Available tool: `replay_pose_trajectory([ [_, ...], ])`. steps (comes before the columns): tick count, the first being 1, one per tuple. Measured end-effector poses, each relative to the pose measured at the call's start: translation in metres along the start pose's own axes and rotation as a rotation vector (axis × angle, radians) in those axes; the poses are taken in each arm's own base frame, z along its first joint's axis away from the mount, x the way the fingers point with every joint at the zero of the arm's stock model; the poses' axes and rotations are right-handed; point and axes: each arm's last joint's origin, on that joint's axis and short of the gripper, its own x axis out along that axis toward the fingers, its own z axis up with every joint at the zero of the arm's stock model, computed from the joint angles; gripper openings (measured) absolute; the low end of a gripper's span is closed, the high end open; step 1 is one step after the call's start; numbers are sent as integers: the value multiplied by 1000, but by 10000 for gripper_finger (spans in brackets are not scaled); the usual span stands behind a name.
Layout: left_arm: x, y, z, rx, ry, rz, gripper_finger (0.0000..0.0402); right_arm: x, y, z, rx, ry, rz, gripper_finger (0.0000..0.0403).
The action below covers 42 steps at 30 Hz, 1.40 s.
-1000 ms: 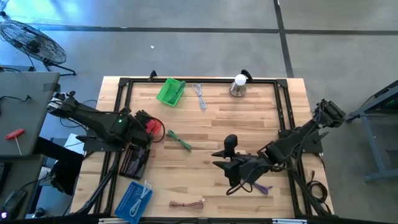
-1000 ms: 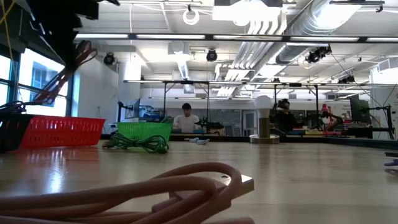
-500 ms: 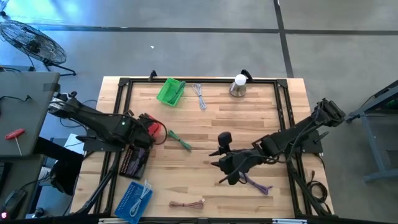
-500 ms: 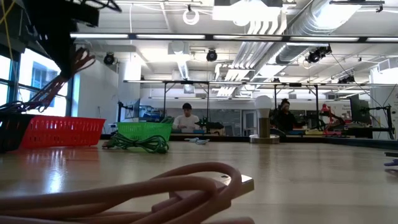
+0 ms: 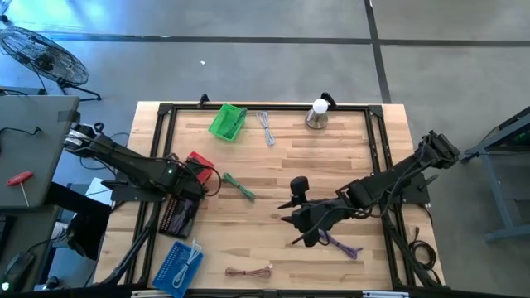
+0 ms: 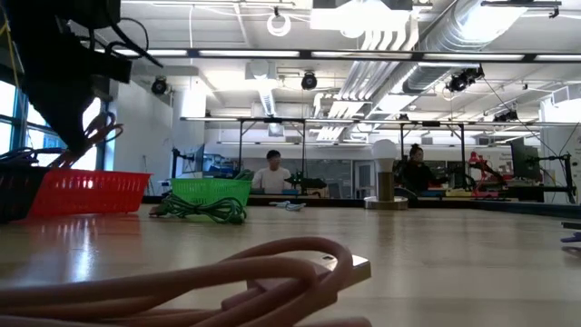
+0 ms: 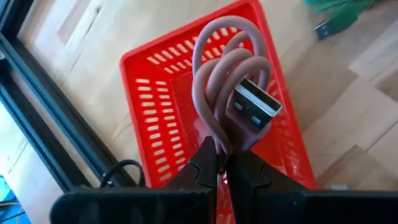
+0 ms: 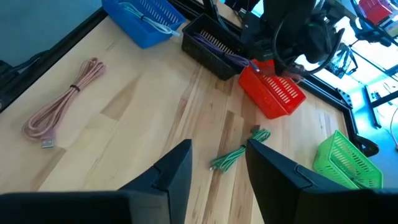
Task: Pick & Place USB Port
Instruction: Put the right pink charger cable into the red bin, then put the purple charger cable into the black bin
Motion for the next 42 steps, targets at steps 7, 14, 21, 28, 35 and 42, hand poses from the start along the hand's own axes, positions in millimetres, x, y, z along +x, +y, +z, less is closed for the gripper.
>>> replay_pose_trajectory([
  [7,3,-2,-1,-7,18,-25,34,0,0,0,6,1,-9,142],
  [14,3,-2,-2,-8,35,-33,81,0,0,-1,26,10,-8,142],
  [21,3,-2,-2,-51,34,-32,129,0,0,-1,25,9,-7,143],
  [28,3,-2,-2,-49,34,-28,191,0,0,-2,22,16,-5,142],
  [35,-7,-1,5,-37,-13,-19,221,0,0,-2,16,21,-12,142],
  [42,-55,-1,37,-24,-180,-92,223,-7,-7,-15,-61,173,-231,142],
])
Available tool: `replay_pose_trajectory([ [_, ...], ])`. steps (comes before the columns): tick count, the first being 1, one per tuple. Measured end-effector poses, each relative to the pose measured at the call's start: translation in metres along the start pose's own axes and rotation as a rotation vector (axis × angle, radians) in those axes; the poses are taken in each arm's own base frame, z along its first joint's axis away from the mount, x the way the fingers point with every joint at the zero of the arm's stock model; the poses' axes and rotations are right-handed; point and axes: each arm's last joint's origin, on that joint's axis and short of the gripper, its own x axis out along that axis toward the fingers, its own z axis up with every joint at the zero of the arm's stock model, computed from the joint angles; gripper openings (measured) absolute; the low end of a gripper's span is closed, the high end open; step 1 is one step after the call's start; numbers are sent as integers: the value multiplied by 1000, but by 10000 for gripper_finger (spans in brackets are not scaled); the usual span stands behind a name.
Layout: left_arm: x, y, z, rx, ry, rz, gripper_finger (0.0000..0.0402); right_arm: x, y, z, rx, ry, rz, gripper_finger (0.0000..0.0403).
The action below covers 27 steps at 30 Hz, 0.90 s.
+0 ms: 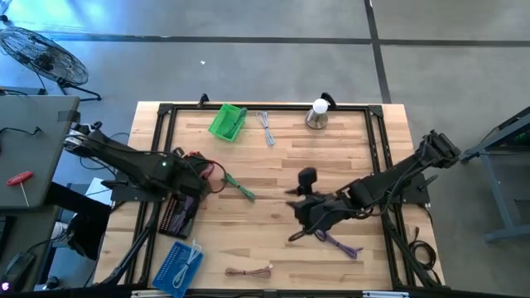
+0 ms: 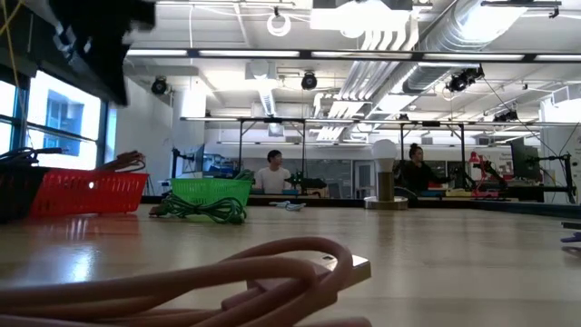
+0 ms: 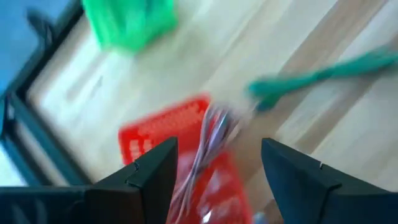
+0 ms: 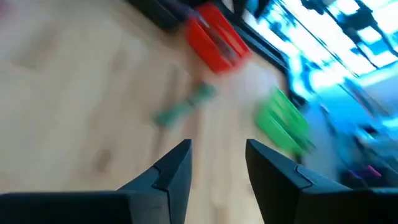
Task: Pick & Place USB Port
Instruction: Put the purple charger cable into the black bin
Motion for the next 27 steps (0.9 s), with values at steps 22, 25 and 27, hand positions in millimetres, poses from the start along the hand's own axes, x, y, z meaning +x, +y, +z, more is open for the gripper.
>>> replay_pose_trajectory([
  [22,-39,-33,61,182,-463,-114,223,-53,27,-58,685,567,499,142],
  [25,-33,-42,62,194,-451,-111,223,-53,45,-66,735,575,527,142],
  [27,-29,-47,62,202,-439,-124,223,-52,56,-74,771,593,529,142],
])
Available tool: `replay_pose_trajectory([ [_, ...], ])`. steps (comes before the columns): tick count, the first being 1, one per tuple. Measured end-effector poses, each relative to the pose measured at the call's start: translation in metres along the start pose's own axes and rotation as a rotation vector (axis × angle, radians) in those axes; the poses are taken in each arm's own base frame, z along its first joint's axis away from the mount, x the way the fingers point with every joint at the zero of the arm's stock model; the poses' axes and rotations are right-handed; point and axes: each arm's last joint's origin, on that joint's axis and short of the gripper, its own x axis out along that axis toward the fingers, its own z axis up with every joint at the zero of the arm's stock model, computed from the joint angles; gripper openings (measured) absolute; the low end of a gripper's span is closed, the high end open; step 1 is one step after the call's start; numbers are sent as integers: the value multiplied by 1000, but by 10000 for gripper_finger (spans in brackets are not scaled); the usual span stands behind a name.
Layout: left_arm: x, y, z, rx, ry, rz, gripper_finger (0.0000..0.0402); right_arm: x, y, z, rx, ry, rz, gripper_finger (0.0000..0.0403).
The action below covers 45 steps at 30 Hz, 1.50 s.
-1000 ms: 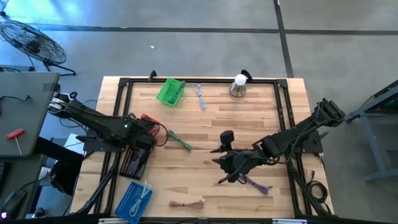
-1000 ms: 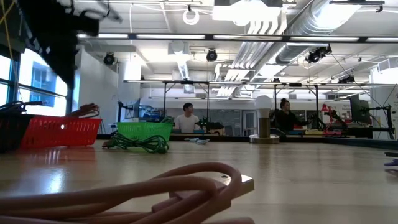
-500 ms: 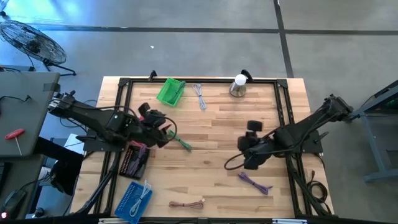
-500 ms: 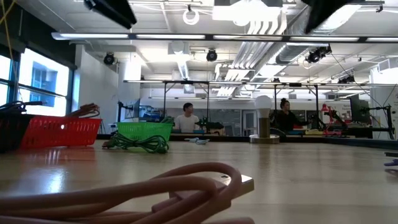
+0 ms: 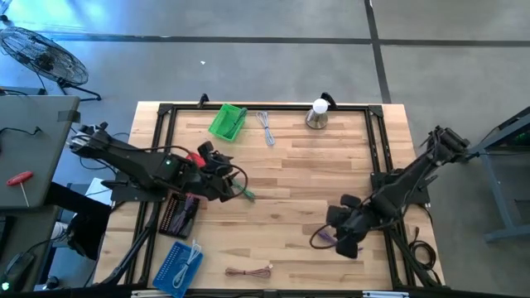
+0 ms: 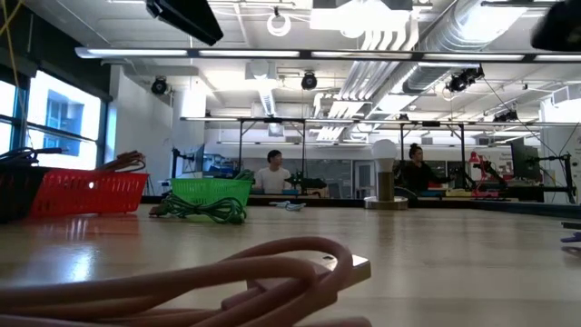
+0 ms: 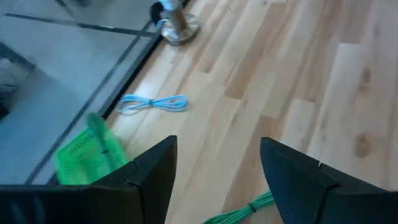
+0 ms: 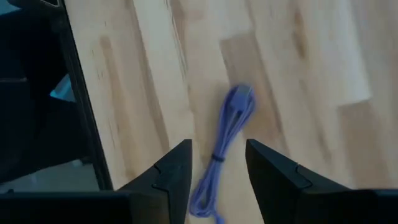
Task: Pick & Place USB Port
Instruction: Put the purple charger cable into the black bin
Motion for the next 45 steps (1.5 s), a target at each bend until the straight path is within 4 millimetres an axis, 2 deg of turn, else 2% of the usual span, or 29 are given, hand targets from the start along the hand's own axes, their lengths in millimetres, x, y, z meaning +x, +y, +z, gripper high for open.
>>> replay_pose_trajectory([
  [7,11,-14,-3,-16,54,-80,223,33,-11,-25,116,32,-7,142],
  [14,21,-28,-2,-47,70,-175,223,54,-21,-34,165,21,-2,142],
  [22,26,-38,3,-81,37,-240,223,79,-3,-35,58,52,-22,142],
  [29,26,-39,7,-107,9,-261,223,102,-6,-40,55,134,-154,142],
  [33,26,-40,7,-108,14,-280,223,109,-4,-40,56,147,-152,142],
  [45,27,-41,6,-100,26,-282,223,113,-1,-39,63,118,-125,141],
])
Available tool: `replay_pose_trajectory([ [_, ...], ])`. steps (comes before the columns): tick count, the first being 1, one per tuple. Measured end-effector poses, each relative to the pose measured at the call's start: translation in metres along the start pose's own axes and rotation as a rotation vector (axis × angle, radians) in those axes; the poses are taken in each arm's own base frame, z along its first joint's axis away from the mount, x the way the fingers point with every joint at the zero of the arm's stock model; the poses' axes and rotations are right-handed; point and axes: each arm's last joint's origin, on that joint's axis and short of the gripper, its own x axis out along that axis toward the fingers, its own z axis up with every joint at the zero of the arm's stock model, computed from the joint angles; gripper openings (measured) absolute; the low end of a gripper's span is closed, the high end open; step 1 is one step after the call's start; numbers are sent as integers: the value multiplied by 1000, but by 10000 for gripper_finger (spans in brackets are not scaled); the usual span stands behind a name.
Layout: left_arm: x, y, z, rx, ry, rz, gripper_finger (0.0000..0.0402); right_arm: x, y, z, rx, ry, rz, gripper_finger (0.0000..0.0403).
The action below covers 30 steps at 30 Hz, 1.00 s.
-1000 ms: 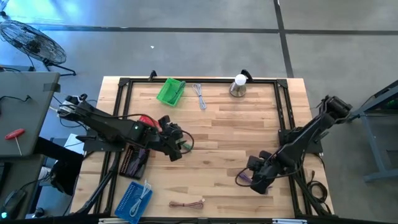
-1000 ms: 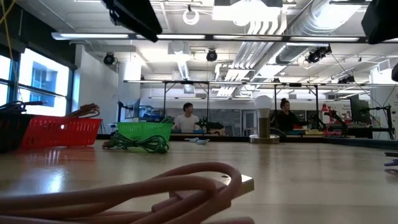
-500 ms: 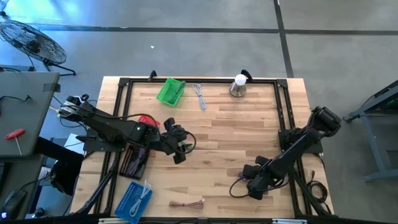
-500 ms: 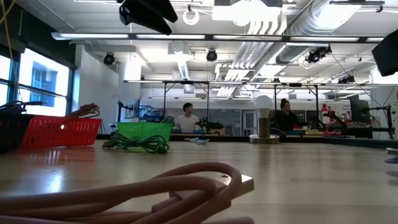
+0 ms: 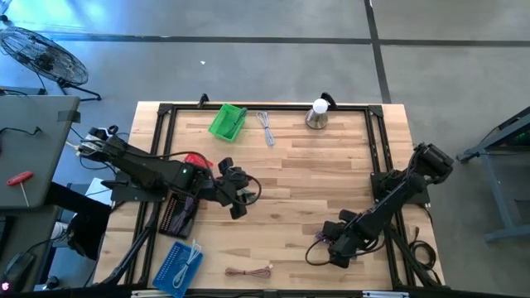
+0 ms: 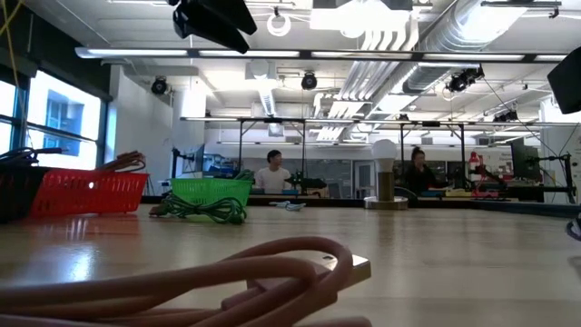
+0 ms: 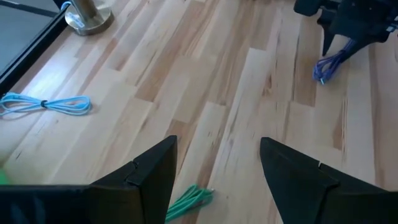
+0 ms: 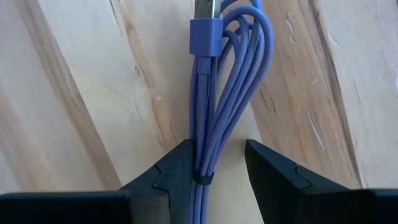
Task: Pick & Place USB Port
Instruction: Put the purple charger cable into the black bin
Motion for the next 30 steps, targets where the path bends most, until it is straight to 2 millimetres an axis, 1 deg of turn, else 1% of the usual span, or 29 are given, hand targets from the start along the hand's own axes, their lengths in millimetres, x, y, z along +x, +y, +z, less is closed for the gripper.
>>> replay_pose_trajectory([
  [3,1,0,-1,7,7,-1,223,4,0,0,11,9,-22,130],
  [5,1,-1,-1,10,9,-13,223,8,-2,-1,18,17,-41,110],
  [10,1,-1,-1,11,9,-14,223,11,-2,-1,13,5,-60,23],
  [11,1,-1,-1,11,10,-14,223,11,-2,-1,6,-2,-65,16],
  [15,1,0,0,17,1,4,223,10,-1,1,-22,-24,-94,24],
  [17,1,0,0,44,-13,27,223,7,0,3,-71,-40,-122,14],
  [20,1,0,2,80,-44,55,223,0,2,11,-129,-108,-203,7],
  [22,3,-1,2,102,-76,40,223,-6,2,17,-169,-142,-283,6],
  [25,8,-5,0,163,-116,-17,223,-23,8,30,-238,-206,-346,3],
  [30,14,-12,1,283,-252,-151,223,-58,19,50,-375,-292,-464,2],
])
